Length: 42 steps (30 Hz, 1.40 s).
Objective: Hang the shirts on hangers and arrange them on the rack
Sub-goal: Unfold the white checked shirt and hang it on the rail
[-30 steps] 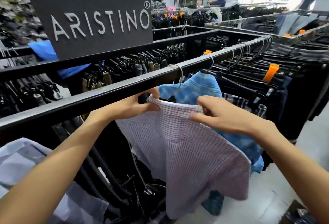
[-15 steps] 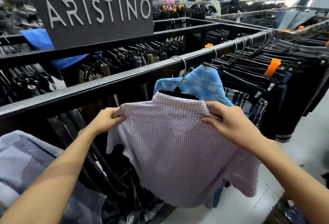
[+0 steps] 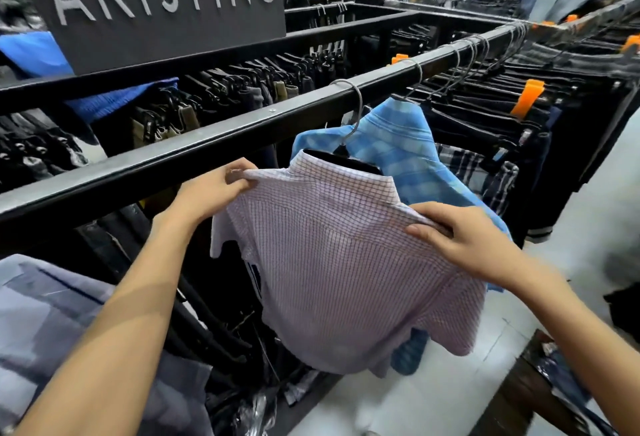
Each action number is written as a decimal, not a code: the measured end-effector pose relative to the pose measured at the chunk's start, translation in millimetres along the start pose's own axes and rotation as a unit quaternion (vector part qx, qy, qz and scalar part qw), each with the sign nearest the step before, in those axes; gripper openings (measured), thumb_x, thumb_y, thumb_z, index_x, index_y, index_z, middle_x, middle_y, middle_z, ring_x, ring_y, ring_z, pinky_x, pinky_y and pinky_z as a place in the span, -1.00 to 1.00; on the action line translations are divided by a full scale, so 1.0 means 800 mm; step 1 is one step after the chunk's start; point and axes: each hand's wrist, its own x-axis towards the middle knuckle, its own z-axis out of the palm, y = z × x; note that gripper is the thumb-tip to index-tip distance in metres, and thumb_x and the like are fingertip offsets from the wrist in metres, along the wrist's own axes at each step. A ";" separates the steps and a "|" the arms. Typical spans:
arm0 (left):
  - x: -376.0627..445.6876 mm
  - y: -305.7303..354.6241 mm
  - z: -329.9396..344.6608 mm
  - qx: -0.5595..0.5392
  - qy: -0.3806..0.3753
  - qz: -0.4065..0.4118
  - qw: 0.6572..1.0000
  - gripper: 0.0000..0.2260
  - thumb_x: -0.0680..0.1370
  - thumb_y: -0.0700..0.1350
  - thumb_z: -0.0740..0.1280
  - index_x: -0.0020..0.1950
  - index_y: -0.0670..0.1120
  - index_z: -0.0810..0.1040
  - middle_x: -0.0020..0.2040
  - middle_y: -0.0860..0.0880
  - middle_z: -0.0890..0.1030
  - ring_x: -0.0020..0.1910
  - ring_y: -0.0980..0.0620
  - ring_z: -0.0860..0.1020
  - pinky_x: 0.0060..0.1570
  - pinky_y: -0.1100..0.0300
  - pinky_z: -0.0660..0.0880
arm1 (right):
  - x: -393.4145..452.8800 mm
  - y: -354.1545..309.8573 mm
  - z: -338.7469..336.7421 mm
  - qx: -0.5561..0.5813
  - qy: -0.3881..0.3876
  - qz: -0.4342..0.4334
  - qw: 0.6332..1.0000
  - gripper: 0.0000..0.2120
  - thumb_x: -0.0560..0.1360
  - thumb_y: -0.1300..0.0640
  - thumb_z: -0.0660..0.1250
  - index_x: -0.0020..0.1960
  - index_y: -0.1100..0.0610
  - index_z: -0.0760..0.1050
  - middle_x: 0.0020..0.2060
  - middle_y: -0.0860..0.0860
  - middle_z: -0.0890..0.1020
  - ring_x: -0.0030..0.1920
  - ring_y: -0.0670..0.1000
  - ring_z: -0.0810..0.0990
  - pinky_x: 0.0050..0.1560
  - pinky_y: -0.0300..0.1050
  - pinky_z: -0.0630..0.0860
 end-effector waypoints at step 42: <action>-0.470 0.151 -0.037 0.065 0.288 -0.268 0.917 -0.62 0.57 -0.20 0.36 0.28 0.19 0.42 -0.16 -0.02 0.59 -0.16 -0.06 0.60 -0.05 -0.07 0.59 | -0.090 -0.359 0.203 0.367 -0.206 -0.252 0.871 -0.22 0.23 -0.08 0.47 0.41 0.00 0.36 0.36 -0.06 0.47 0.39 -0.01 0.43 0.39 -0.06 0.36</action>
